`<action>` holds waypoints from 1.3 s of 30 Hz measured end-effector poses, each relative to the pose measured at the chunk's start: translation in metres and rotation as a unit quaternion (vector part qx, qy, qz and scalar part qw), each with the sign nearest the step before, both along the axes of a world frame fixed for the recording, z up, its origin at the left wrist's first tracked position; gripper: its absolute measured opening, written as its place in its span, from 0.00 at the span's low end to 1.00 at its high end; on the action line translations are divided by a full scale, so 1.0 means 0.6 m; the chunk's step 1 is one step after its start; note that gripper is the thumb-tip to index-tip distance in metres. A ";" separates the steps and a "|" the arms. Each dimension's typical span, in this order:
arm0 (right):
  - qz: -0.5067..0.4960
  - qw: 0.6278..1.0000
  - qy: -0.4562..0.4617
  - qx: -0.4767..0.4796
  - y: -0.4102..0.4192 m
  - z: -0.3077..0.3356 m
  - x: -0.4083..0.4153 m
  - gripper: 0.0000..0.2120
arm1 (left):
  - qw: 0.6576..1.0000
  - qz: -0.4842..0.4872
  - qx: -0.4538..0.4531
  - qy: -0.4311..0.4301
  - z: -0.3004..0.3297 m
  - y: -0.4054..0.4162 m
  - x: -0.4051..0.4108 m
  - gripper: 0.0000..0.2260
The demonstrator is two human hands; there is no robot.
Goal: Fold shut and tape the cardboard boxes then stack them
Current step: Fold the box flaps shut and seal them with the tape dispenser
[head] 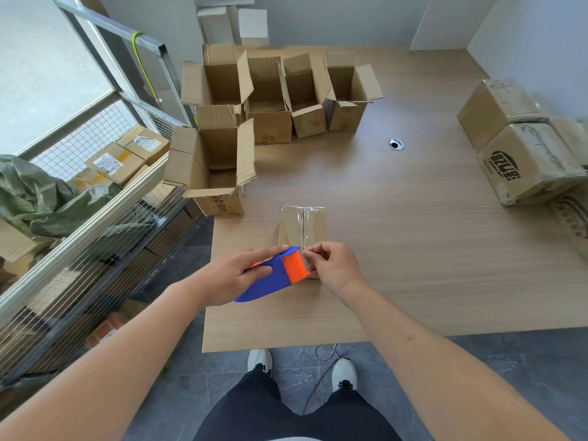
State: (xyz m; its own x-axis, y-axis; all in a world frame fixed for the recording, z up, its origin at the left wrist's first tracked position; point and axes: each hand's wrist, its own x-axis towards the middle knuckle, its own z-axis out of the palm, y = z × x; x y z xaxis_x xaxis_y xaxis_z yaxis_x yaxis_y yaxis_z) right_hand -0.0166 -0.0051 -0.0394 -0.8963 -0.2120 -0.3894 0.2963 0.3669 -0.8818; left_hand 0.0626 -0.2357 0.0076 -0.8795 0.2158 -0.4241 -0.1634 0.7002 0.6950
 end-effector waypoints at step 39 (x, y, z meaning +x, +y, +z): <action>-0.117 0.991 -0.024 0.063 0.086 -0.104 0.010 0.09 | 0.980 -0.078 -0.169 -0.074 -0.068 -0.086 -0.053 0.19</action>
